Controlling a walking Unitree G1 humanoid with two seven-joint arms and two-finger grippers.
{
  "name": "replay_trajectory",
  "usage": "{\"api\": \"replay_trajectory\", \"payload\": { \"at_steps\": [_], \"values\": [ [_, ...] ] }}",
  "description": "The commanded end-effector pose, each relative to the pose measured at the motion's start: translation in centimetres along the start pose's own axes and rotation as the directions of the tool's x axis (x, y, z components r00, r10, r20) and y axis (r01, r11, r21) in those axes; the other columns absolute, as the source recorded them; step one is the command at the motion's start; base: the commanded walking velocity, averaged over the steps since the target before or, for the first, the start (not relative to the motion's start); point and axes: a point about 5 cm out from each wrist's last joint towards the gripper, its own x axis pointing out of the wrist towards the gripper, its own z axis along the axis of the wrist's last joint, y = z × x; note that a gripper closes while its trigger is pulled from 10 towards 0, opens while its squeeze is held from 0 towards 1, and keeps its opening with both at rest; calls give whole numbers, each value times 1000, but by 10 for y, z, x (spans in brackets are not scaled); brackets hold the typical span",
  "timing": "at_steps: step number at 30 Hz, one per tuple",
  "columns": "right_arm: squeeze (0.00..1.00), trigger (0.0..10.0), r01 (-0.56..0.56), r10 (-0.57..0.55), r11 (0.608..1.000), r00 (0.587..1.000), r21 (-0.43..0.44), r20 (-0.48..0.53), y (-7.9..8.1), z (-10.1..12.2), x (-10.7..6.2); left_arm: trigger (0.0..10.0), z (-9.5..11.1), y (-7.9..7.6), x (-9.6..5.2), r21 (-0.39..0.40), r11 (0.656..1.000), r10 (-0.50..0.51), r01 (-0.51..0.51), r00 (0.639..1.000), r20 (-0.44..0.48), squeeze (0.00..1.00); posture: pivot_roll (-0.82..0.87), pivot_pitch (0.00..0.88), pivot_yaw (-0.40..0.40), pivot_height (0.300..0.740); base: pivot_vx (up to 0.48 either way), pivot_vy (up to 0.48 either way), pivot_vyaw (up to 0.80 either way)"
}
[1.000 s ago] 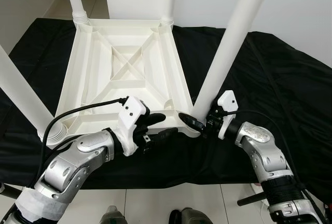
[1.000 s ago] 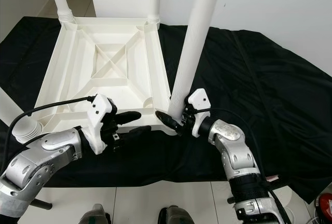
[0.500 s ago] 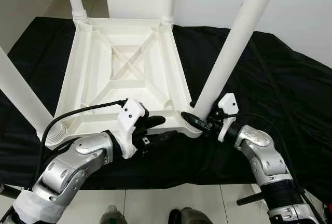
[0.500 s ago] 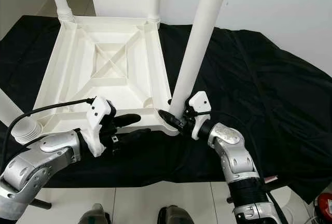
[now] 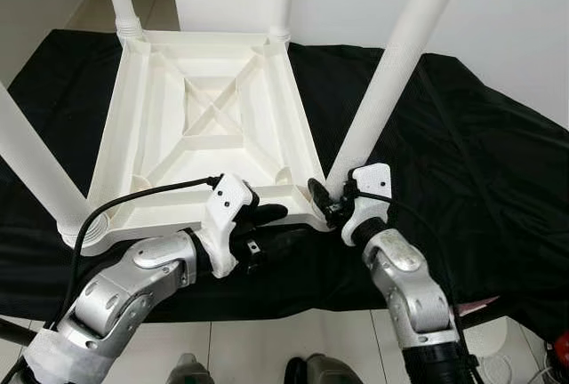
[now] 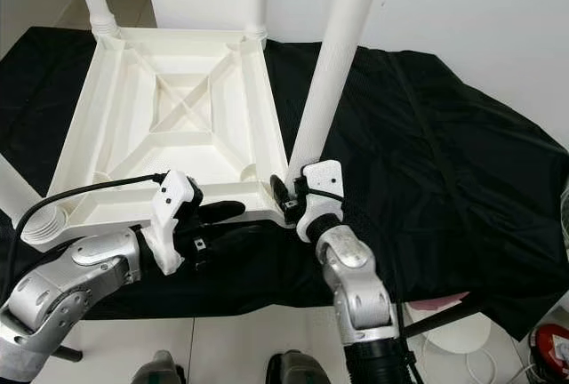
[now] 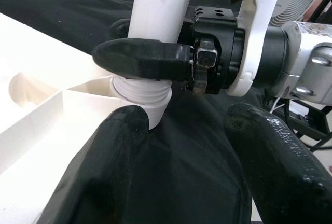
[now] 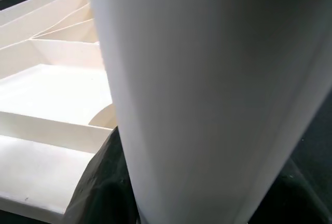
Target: Building children table
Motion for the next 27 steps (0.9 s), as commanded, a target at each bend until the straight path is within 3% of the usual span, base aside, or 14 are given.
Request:
{"api": "replay_trajectory", "payload": {
  "at_steps": [1,2,3,13,14,15,16,19,27],
  "values": [
    [0,10000,-5,6,1000,999,13,-45,3,-8,-1,10000,0,-9,1,-3,990,-139,139,990,-1,0,50,67,-69,740,0,0,0],
    [0,10000,-5,6,1000,999,13,-45,3,-8,-1,10000,0,-9,1,-3,990,-139,139,990,-1,0,50,67,-69,740,0,0,0],
    [1000,10000,-4,5,1000,1000,29,-29,2,-6,-2,10000,0,-10,1,-4,990,-142,142,990,-1,0,50,66,-69,740,0,0,0],
    [1000,10000,-48,48,999,999,17,6,-17,7,-7,10000,2,-9,-1,-3,990,-142,142,990,-5,0,58,66,-65,740,0,0,0],
    [1000,10000,-124,124,992,992,-28,10,-19,8,-10,10000,3,-9,-1,-3,990,-143,143,990,-6,0,57,66,-63,740,0,0,0],
    [1000,10000,-124,124,992,992,-28,10,-19,8,-10,10000,3,-9,-1,-3,990,-143,143,990,-6,0,57,66,-63,740,0,0,0],
    [0,10000,-231,231,972,973,-53,6,-20,9,-14,10000,3,-9,-1,-3,990,-143,143,990,-6,0,56,72,-60,740,0,0,0],
    [0,10000,-432,431,895,902,-112,-34,-30,5,-16,10000,3,-9,0,-5,988,-154,154,988,-10,0,53,67,-59,740,0,0,0],
    [0,10000,-499,493,857,867,-128,-74,-36,1,-5,10000,3,-10,3,9,989,-149,149,989,-8,0,65,46,-64,740,0,0,0]
  ]
}}
